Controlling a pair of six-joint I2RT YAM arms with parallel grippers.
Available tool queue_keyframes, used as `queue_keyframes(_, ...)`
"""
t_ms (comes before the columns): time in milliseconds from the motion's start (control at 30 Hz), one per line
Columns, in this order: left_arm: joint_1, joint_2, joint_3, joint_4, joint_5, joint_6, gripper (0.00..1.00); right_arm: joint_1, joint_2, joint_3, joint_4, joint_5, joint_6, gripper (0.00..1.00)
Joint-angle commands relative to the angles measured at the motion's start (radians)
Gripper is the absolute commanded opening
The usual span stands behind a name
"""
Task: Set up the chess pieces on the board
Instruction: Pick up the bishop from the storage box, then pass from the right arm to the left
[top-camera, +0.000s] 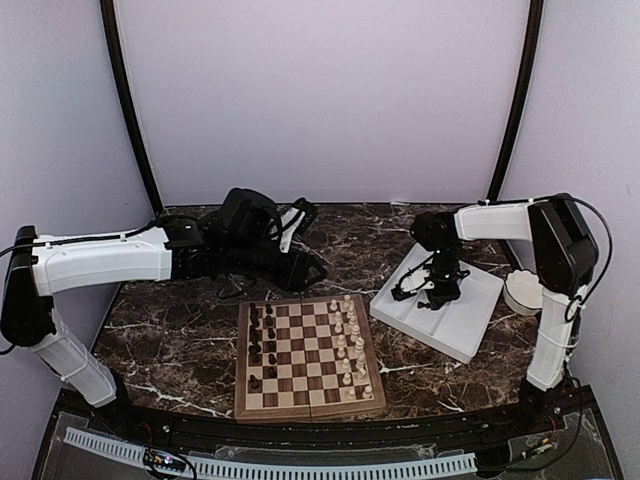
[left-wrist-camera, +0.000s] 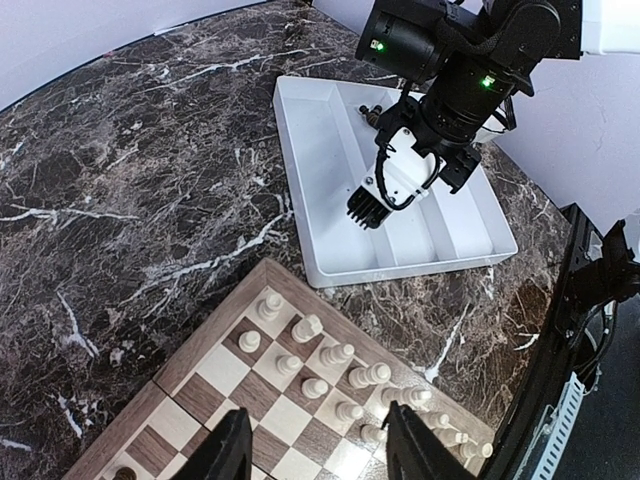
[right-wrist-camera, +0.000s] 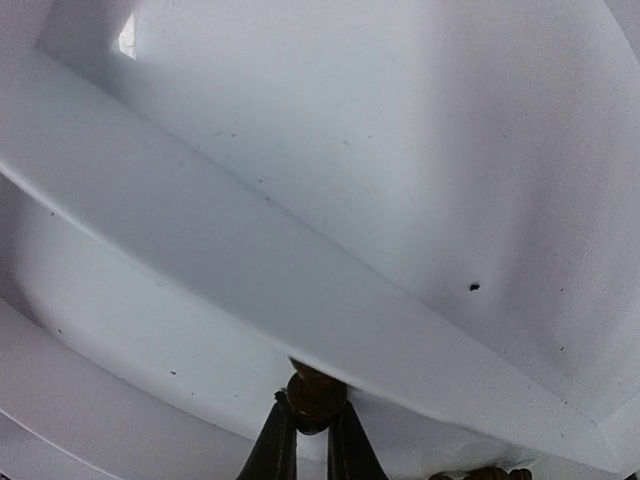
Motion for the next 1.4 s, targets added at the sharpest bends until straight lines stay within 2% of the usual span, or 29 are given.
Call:
queue_keyframes(0,0.003,-0.046,-0.026,0.031,0.002,-0.004,0.48,0.007,-0.049,-0.017,0.023,-0.075,0.026,0.05)
queue_keyframes(333,0.004,0.008,-0.050,0.162,0.066,-0.043,0.49,-0.001,-0.194,-0.009,-0.030,-0.245,0.137,0.01)
queue_keyframes(500,0.025,0.107,-0.014,0.305,0.244,-0.149,0.50,0.000,-0.257,0.047,-0.069,-0.346,0.198,0.01)
queue_keyframes(667,0.034,0.273,0.089,0.481,0.415,-0.307,0.50,0.003,-0.294,0.119,-0.094,-0.466,0.258,0.02)
queue_keyframes(867,0.035,0.439,0.201,0.617,0.562,-0.461,0.50,0.015,-0.308,0.138,-0.087,-0.491,0.276,0.02)
queue_keyframes(1100,0.034,0.547,0.257,0.763,0.613,-0.598,0.50,0.023,-0.323,0.126,-0.080,-0.505,0.277,0.02)
queue_keyframes(1367,0.038,0.583,0.277,0.770,0.613,-0.640,0.43,0.053,-0.337,0.127,-0.099,-0.500,0.272,0.02)
